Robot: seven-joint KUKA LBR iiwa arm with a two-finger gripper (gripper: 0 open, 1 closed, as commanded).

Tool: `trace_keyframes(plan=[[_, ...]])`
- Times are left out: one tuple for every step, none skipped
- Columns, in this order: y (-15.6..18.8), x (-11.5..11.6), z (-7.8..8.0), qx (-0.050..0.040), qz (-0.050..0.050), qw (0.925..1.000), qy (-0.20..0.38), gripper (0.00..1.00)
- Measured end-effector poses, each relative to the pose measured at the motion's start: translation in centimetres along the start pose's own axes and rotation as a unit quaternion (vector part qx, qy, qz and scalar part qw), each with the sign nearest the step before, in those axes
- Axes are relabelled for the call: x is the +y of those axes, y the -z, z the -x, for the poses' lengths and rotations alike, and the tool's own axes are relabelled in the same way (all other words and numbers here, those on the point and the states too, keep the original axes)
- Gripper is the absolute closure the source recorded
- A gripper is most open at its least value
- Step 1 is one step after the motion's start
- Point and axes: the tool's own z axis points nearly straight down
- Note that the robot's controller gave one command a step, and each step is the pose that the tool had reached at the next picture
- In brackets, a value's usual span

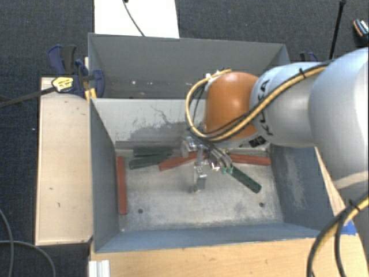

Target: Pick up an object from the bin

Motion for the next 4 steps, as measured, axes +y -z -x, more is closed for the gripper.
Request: trace_keyframes(plan=[[0.2, -4.9, -0.5, 0.0017, -0.002, 0.9998, -0.018, 0.00], [0.1, 9.2, 1.6, -0.0007, 0.001, 0.9833, 0.182, 0.00], [0.1, 4.6, 0.3, 0.0019, -0.001, 0.9899, 0.141, 0.00], [0.1, 4.8, 0.3, 0.0014, 0.000, 0.9901, 0.141, 1.00]])
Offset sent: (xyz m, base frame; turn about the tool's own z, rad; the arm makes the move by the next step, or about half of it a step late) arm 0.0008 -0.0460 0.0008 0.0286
